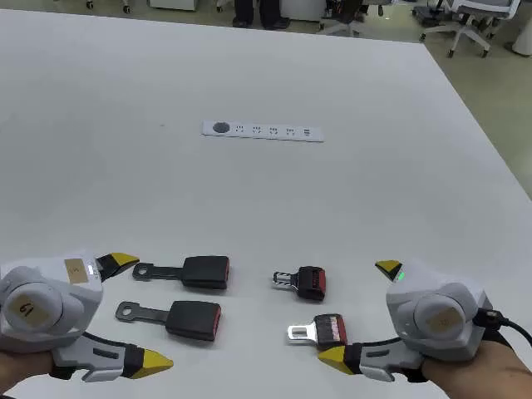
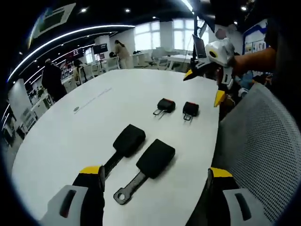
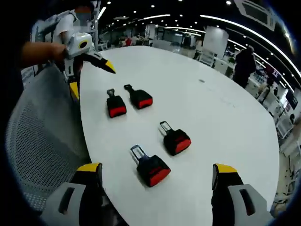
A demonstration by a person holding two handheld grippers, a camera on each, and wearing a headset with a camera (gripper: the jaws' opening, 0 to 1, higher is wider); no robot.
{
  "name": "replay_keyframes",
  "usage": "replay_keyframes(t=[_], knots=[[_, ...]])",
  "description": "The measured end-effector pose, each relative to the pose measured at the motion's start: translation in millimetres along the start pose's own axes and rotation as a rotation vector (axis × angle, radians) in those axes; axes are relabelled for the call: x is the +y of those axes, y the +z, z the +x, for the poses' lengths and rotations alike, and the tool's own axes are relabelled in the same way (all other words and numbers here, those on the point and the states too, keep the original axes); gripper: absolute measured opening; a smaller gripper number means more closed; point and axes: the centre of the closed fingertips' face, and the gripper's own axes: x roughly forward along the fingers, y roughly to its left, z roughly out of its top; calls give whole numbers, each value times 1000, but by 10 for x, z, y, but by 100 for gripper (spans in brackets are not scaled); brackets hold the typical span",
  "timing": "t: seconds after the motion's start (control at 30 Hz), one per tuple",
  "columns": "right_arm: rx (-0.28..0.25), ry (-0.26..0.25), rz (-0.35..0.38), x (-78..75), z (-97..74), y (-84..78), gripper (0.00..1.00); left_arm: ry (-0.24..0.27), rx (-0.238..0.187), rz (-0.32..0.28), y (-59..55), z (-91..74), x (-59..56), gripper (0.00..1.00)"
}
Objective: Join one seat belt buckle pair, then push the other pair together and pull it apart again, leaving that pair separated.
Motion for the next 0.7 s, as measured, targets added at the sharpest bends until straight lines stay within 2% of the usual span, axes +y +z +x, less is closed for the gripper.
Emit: replay_keyframes(t=[0.23, 0.43, 0.7], knots=[[10, 20, 10, 62, 27, -46, 98, -10, 4, 7, 21, -2, -35, 92], [4, 24, 15, 85, 9, 8, 98, -11, 10, -2, 49, -49, -56, 91], [10, 29, 17, 129, 1, -21, 98, -25, 21, -5, 16, -59, -110, 91]])
